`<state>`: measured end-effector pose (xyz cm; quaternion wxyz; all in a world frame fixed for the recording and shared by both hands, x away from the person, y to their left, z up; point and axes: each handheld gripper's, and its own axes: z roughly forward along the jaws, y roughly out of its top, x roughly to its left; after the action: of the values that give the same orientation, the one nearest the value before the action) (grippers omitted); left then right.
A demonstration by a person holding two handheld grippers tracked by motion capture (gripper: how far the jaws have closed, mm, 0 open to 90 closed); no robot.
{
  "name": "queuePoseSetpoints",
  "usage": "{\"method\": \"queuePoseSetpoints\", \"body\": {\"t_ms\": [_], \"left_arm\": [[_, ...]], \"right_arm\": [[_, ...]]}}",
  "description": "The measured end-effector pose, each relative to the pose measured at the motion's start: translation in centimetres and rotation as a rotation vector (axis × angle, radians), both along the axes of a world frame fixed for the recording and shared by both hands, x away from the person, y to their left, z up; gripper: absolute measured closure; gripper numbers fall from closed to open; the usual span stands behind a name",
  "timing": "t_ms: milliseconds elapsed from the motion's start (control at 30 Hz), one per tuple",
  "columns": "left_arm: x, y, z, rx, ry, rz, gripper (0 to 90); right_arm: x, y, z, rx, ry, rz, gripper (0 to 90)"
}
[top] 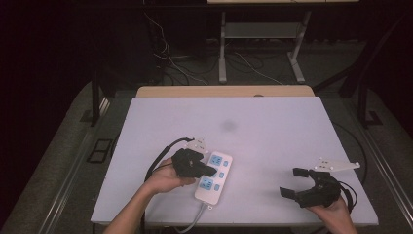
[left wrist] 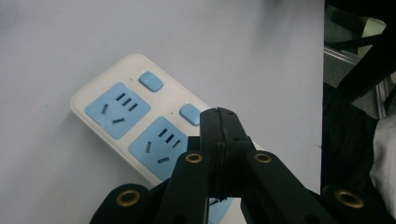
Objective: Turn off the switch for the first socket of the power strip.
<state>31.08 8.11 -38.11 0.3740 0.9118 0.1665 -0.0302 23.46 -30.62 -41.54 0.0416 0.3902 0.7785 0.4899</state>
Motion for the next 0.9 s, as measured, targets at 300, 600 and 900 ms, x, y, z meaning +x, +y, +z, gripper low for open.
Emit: {"method": "queuePoseSetpoints", "body": {"t_ms": [300, 600, 900], "left_arm": [[0.2, 1.3, 1.1, -0.04, -0.018, 0.046, 89.4], [0.0, 3.3, 2.0, -0.075, -0.04, 0.115, 89.3], [-0.6, 6.1, 2.9, -0.136, -0.054, 0.205, 89.2]], "right_arm": [[0.0, 0.0, 0.0, 0.001, -0.001, -0.002, 0.4], [-0.1, 0.0, 0.0, 0.003, 0.001, -0.003, 0.4], [-0.1, 0.0, 0.1, 0.006, -0.002, 0.001, 0.4]]}}
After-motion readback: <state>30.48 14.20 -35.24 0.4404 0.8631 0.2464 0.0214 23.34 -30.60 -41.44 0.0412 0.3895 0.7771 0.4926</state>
